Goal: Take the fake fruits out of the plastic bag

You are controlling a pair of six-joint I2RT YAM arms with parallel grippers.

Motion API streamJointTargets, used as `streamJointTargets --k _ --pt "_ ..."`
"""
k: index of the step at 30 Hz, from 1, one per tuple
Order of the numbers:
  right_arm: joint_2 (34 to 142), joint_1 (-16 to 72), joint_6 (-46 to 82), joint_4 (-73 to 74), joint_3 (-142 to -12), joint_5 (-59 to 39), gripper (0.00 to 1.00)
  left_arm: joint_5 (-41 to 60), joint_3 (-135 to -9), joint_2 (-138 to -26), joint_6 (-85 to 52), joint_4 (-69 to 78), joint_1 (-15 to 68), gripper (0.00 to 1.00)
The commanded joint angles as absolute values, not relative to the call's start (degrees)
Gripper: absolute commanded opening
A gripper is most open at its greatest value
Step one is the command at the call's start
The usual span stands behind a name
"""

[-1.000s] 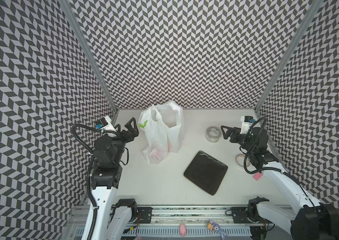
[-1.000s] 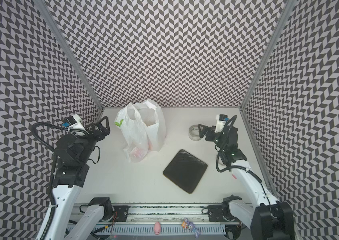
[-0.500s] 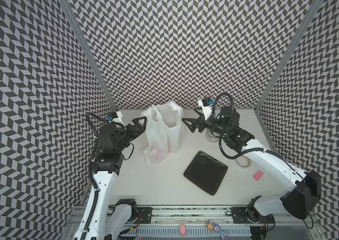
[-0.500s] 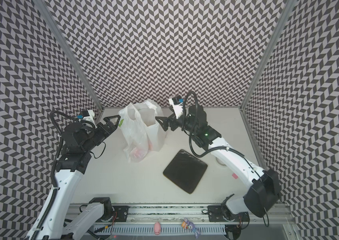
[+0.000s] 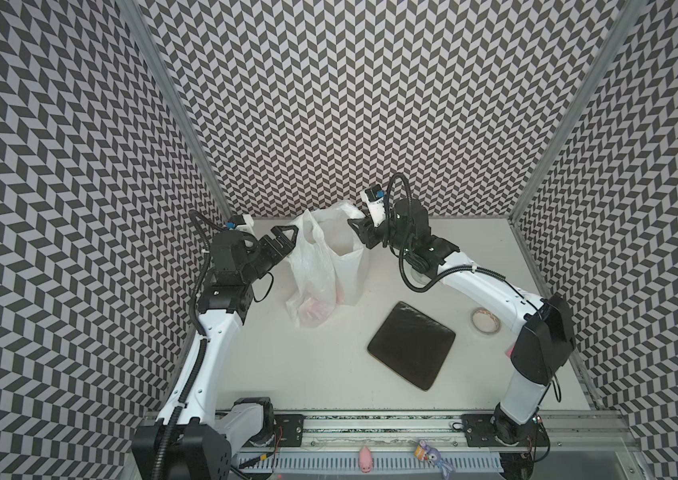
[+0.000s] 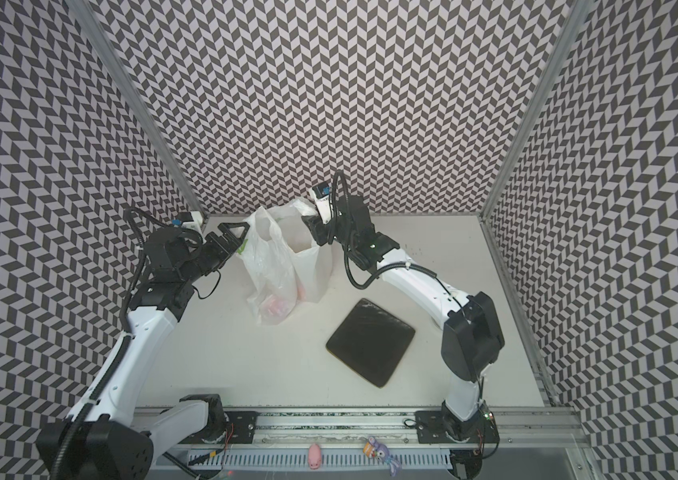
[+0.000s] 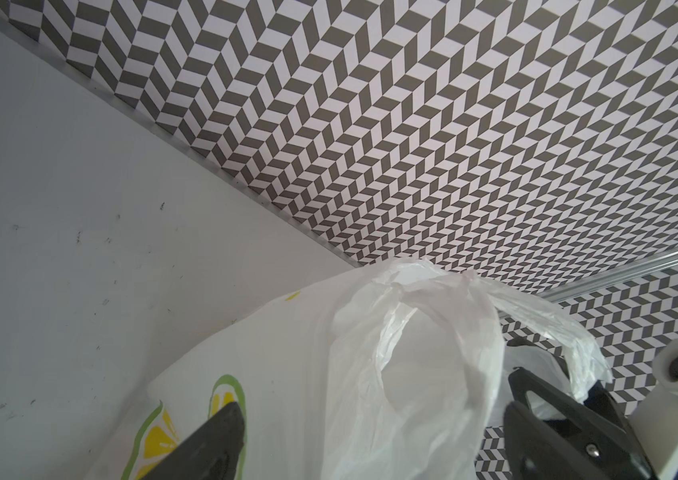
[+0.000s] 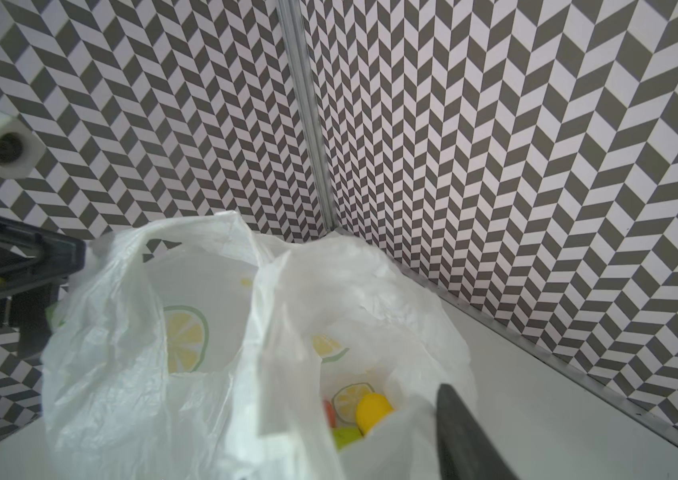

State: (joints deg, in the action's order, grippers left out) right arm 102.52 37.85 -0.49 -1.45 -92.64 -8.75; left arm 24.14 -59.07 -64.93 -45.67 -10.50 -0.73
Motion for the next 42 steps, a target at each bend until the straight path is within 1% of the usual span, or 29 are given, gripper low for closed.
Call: streamJointTargets --k 1,2,3,5,8,10,13,16,19,25,26,28,30,33,35,36,37,39,42 --pt "101.1 38.2 -0.3 1.3 -92.1 -10.9 0.18 26.4 -60.9 -66.3 -45.6 -6.6 -0.3 0.81" --pt "100.4 38.4 0.1 1.4 -91.1 -11.7 0.13 26.7 -60.9 -66.7 -45.2 -6.4 -0.3 0.73" --pt "99.5 38.5 0.4 1.8 -89.9 -12.3 0.1 27.0 -60.7 -67.0 -44.7 -6.3 -0.3 0.67" --pt "97.2 38.8 1.3 3.0 -86.5 -13.0 0.07 27.5 -60.3 -67.2 -43.1 -6.2 -0.2 0.5" --pt "93.9 39.2 3.7 3.9 -82.1 -13.3 0.05 27.7 -60.0 -66.6 -39.6 -7.8 0.5 0.28" --pt "91.6 39.2 5.8 4.5 -78.8 -12.9 0.05 27.4 -60.4 -66.4 -35.9 -10.8 1.5 0.18" --pt "87.6 39.1 9.6 6.1 -73.1 -9.2 0.03 26.7 -59.7 -64.9 -29.2 -15.4 4.1 0.13" --pt "84.8 38.7 12.3 6.7 -69.7 -2.1 0.01 23.7 -57.3 -62.2 -24.7 -18.1 8.3 0.01" --pt "84.8 36.2 15.5 5.6 -70.1 3.0 0.0 21.7 -56.1 -60.3 -20.0 -21.5 12.2 0.0" --pt "91.5 28.8 19.4 3.1 -74.8 -2.3 0.01 23.6 -52.2 -56.7 -15.0 -23.9 14.6 0.0" --pt "92.8 27.8 19.3 2.1 -75.8 -3.1 0.09 23.9 -51.7 -56.3 -14.5 -24.1 15.0 0.0" --pt "94.8 25.8 18.7 -1.9 -78.7 -7.5 0.29 24.4 -51.3 -56.1 -13.1 -24.8 16.5 0.0" --pt "94.0 24.4 16.8 -6.6 -80.6 -11.6 0.46 24.3 -51.4 -56.3 -12.0 -25.6 17.9 0.0" --pt "85.4 24.3 12.8 -4.7 -75.9 -13.3 0.71 23.7 -51.3 -56.3 -10.9 -25.6 19.3 0.0" --pt "77.8 24.3 10.5 -2.5 -71.1 -14.6 0.81 23.2 -51.3 -56.2 -10.2 -25.2 19.6 0.0" --pt "74.0 24.3 9.4 -3.2 -69.4 -14.6 0.86 22.8 -51.4 -56.2 -10.0 -25.1 19.6 0.0" --pt "70.6 24.3 8.1 -4.8 -68.0 -14.9 0.88 22.5 -51.5 -55.9 -9.7 -25.1 19.6 0.0" --pt "64.8 24.4 6.0 -7.1 -64.8 -17.6 0.87 22.2 -51.7 -55.7 -9.2 -25.1 19.8 0.0" --pt "58.5 26.0 4.1 -7.8 -60.1 -24.2 0.83 22.4 -51.5 -55.1 -8.7 -24.8 19.9 0.0"
